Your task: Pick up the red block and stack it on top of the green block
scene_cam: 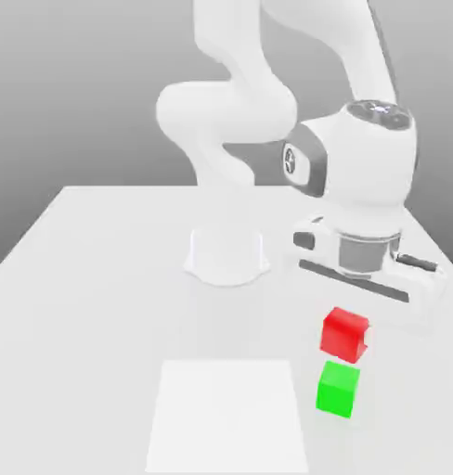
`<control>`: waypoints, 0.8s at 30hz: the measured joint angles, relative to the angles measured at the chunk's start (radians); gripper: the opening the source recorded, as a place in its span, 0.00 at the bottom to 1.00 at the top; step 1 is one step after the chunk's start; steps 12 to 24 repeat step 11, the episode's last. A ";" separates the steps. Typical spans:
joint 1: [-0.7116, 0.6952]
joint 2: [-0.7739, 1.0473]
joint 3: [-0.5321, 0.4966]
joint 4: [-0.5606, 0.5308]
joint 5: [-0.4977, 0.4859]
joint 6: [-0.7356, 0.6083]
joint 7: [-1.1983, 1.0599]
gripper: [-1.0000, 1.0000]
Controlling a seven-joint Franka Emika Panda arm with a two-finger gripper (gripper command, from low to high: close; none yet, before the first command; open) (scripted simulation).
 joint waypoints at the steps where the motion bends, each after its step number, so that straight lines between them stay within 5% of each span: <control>1: -0.001 0.014 -0.003 0.001 -0.016 0.012 0.012 0.00; 8: 0.023 0.130 -0.052 0.000 -0.147 0.112 0.106 0.00; 9: 0.030 0.147 -0.064 -0.001 -0.166 0.127 0.119 1.00; 24: 0.030 0.147 -0.064 -0.001 -0.166 0.127 0.119 1.00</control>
